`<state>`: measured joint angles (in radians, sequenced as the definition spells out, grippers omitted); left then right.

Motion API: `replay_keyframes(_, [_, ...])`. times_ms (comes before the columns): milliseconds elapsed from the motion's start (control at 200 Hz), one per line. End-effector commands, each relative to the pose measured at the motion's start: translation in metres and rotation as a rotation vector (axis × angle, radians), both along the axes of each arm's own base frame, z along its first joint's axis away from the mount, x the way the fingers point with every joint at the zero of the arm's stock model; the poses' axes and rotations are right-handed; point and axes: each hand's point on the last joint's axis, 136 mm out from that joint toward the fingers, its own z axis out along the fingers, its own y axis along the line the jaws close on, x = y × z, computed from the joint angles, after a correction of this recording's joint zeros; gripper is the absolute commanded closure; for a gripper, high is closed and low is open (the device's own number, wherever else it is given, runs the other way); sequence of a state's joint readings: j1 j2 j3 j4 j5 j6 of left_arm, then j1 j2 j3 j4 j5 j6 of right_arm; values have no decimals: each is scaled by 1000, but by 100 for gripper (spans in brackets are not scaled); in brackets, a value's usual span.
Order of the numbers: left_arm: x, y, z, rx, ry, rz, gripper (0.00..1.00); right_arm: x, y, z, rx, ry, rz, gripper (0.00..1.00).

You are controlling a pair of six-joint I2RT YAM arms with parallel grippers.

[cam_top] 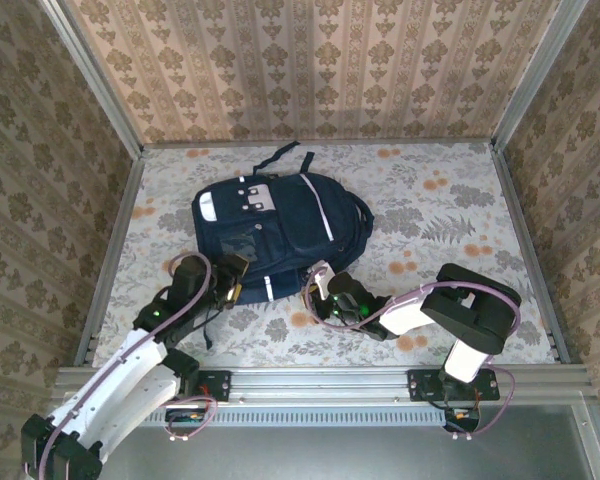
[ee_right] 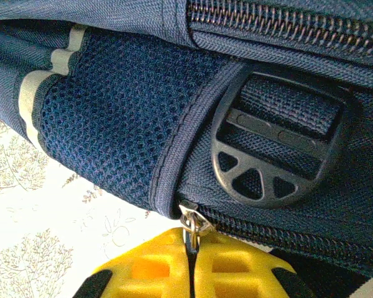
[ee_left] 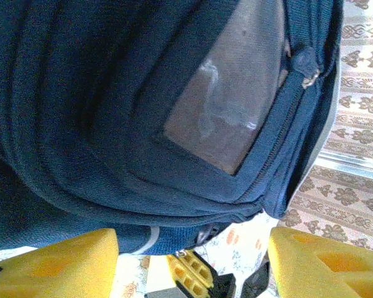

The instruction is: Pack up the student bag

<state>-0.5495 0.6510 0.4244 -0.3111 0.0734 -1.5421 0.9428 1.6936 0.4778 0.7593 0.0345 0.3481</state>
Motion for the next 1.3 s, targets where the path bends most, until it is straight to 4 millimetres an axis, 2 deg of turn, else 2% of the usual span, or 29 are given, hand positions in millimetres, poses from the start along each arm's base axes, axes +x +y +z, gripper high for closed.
replay_keyframes(0, [-3,5,-10,2,37,36,34,0,14,11,50,-10,21,100])
replay_keyframes(305, [-1,8,-17,32,35,48,35,0,13,13,48,-8,18,100])
replay_keyframes(580, [29,31,-21,102,-26,125,45,0,16,11,47,1,26,100])
replay_keyframes(690, [41,36,-15,107,-54,145,53,-1,15,10,43,0,28,100])
replay_keyframes(880, [50,40,-7,135,-83,148,82,-2,12,7,22,2,28,100])
replay_keyframes(1030, [53,47,-5,146,-90,165,100,-2,2,4,-47,-14,22,100])
replay_keyframes(1295, [56,61,1,166,-95,199,100,-7,-15,-1,-175,-16,35,100])
